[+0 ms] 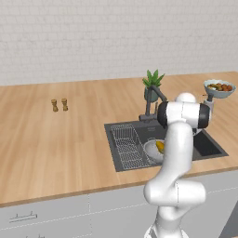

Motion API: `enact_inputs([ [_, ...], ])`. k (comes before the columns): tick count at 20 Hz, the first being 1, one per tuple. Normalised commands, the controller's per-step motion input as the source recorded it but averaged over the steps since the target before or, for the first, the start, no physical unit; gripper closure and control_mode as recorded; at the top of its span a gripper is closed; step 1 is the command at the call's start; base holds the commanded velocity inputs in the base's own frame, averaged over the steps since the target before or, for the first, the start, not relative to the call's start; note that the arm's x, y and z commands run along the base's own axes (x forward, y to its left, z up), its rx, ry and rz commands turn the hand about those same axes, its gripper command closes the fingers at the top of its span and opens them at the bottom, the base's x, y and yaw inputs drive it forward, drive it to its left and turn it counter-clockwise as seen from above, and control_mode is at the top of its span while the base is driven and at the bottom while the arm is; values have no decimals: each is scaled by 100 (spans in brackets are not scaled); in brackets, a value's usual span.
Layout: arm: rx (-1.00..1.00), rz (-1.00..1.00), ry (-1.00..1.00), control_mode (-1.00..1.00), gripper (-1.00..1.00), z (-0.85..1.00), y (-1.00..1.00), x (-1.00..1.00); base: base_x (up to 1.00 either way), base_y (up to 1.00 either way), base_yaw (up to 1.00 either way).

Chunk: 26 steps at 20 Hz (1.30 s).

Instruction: Put the colander in the sink, put the pear in the colander, and turn on the sink faucet and pour water over the colander.

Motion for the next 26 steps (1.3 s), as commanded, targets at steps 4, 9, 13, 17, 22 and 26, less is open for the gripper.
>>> enact_inputs([
  [4,0,0,0,-100,100,-38,2,8,0,0,0],
  [9,0,0,-1,-100,-100,-28,8,0,0,0,0],
  [13,0,0,-3,-100,-100,-6,4,-9,0,0,0],
  [17,0,0,-10,-100,-100,1,0,-29,0,0,0],
  [22,0,0,-21,-100,-100,20,0,-38,0,0,0],
  [26,0,0,-14,-100,-100,34,0,-15,0,0,0],
])
